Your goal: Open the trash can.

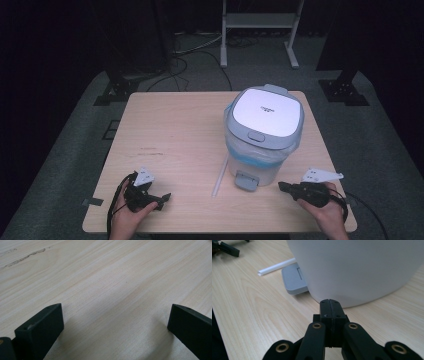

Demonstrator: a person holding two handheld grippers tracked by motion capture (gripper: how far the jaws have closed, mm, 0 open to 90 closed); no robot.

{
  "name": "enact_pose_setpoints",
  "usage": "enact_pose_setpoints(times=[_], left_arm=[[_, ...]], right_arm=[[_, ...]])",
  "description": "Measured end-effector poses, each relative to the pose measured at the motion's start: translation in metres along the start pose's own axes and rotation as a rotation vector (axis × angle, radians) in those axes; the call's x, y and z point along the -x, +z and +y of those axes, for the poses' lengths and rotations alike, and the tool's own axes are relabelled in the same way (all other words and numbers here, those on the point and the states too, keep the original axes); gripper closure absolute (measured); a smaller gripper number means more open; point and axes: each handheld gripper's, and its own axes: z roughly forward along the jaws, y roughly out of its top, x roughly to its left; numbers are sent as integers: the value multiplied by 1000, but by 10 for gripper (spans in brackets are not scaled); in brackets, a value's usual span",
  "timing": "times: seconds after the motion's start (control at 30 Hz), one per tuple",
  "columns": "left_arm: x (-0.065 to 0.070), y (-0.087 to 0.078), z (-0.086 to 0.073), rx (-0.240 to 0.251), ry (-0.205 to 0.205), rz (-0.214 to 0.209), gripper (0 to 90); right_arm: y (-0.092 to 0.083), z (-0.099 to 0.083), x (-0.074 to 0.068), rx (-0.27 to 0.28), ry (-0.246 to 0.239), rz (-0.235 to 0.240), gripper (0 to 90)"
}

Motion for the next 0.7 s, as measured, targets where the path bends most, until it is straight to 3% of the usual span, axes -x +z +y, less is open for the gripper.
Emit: enact_pose_setpoints(times=[0.7], left_arm=[[0,0,0,0,0,0,0]], right_arm=[[17,13,-18,26,-31,24,897]])
